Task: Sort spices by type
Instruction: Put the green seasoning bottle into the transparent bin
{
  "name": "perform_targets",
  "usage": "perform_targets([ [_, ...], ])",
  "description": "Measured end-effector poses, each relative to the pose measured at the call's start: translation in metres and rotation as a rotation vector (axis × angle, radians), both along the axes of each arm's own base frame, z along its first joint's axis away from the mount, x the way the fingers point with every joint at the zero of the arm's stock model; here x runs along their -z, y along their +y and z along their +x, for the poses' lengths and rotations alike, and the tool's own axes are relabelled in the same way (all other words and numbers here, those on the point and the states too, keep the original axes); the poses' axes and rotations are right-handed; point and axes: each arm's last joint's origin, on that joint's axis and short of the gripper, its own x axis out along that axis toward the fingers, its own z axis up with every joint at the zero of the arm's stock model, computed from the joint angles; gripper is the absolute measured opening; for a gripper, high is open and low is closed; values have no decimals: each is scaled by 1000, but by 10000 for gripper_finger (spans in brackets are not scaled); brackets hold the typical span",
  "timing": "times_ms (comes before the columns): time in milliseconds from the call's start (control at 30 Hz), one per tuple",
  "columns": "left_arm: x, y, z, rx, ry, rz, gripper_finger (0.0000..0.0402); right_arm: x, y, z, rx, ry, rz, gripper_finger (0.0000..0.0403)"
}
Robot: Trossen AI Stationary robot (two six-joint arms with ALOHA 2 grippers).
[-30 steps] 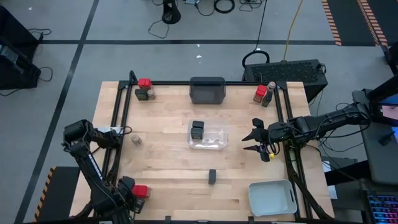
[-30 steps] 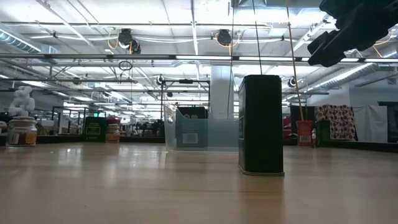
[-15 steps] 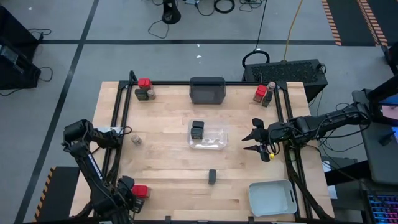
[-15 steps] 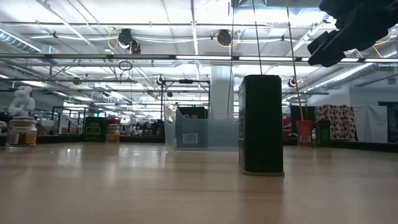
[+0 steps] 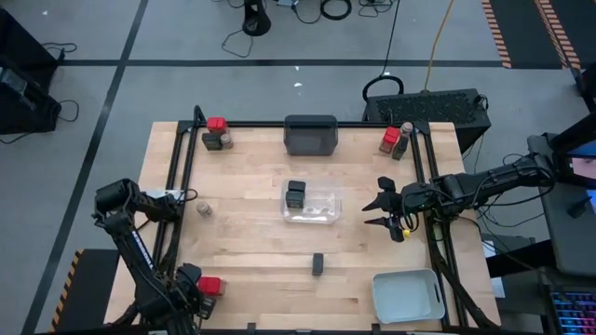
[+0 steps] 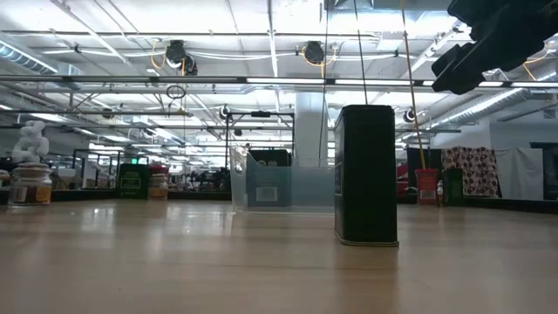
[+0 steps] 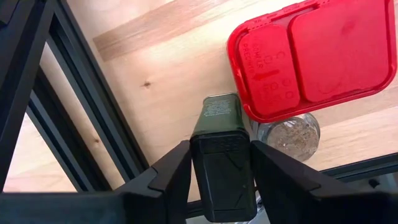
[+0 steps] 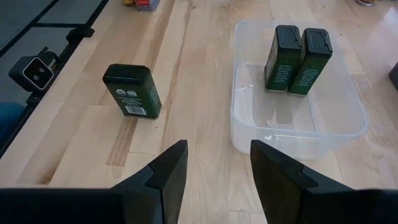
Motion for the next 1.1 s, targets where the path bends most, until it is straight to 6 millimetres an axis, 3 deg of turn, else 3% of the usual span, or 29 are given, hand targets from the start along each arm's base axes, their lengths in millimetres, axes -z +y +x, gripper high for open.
perform_targets([
  [267, 0, 0, 0, 4, 0, 0, 165, 0, 0, 0, 0, 2, 0, 157],
  [533, -1, 1, -1, 7, 10, 7, 123, 0, 0, 0, 0, 2, 0, 157],
  [1100, -12, 11, -2, -5, -2, 11, 77, 2, 0, -1, 0, 27, -7, 157],
])
